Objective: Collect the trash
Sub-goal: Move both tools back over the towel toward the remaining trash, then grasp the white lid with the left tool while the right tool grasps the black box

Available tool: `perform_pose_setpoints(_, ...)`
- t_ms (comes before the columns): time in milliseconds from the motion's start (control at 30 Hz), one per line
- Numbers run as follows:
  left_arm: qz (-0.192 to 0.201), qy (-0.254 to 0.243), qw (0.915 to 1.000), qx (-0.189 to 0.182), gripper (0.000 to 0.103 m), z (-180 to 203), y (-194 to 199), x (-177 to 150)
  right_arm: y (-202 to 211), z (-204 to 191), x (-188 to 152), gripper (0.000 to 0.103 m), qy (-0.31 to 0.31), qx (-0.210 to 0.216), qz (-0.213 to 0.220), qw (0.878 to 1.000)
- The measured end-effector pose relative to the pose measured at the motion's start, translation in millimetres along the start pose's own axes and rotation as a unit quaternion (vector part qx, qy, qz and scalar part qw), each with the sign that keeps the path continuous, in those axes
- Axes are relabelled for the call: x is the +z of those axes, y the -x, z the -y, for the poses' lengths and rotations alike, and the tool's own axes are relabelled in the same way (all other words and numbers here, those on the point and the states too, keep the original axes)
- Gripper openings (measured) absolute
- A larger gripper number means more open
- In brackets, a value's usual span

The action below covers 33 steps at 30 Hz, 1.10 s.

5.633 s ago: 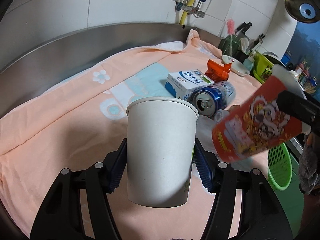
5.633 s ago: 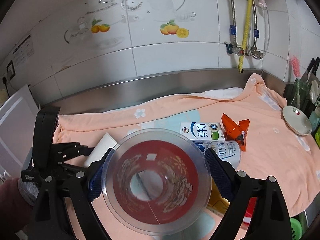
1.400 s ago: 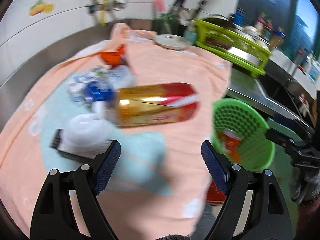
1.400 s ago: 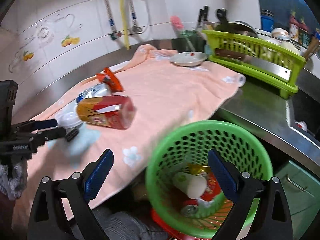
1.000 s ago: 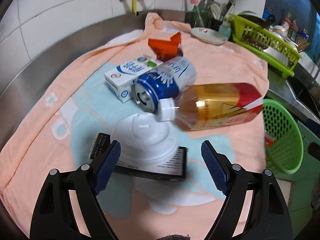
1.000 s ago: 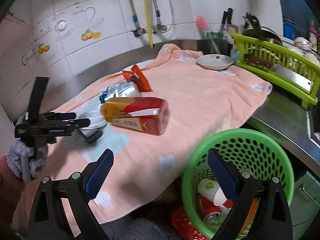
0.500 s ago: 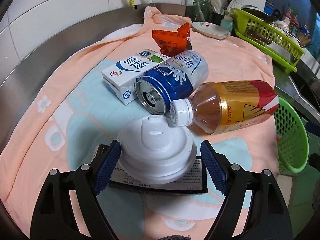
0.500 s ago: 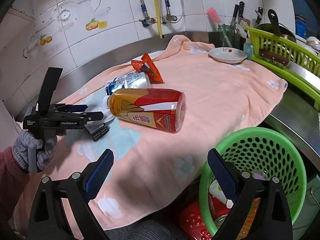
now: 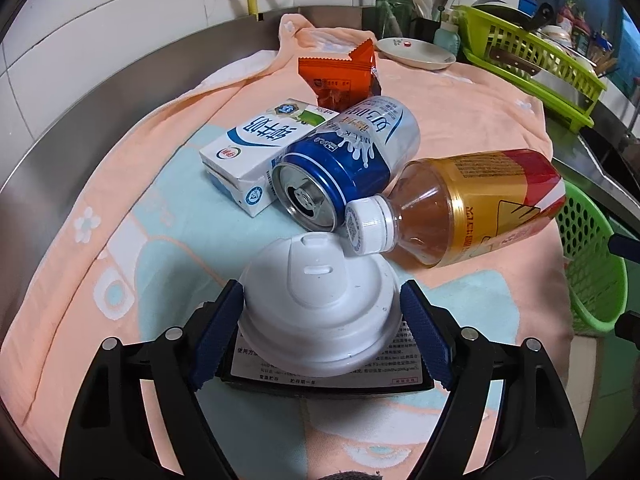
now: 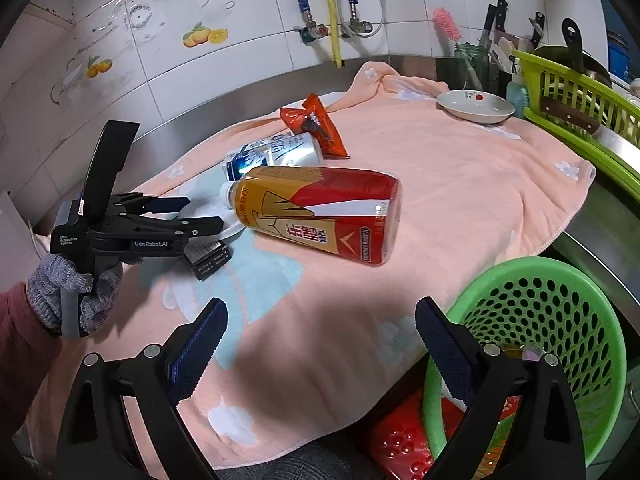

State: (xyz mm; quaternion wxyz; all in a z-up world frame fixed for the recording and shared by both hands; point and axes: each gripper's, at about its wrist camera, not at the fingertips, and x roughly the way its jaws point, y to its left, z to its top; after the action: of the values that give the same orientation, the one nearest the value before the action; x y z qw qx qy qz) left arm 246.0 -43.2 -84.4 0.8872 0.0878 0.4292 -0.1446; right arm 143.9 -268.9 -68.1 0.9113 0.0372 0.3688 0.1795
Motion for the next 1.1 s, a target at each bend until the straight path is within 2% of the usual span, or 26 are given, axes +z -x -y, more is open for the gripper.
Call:
perform_pose_setpoints(400, 0.014, 0.016, 0.9998, -0.001, 0.074, -7, 15, -8, -2, -16, 4, 0.092, 0.014, 0.015, 0.001, 1.0)
perform_pose_setpoints(667, 0.057, 0.06, 0.9966, 0.005, 0.074, -32, 57, -20, -16, -51, 12, 0.092, 0.06, 0.045, -0.009, 0.997)
perform_pose_setpoints(933, 0.098, 0.11, 0.9885, 0.035, 0.074, -64, 104, -39, -54, -95, 34, 0.091, 0.118, 0.097, -0.036, 0.988)
perform_pose_setpoints(1000, 0.107, 0.118, 0.9862, 0.044, 0.074, -72, 115, -45, -66, -110, 41, 0.083, 0.145, 0.106, -0.043, 0.983)
perform_pose_setpoints(1100, 0.111, 0.133, 0.9837, 0.05, 0.074, -84, 125, -54, -82, -129, 47, 0.081, 0.175, 0.109, -0.056, 0.977)
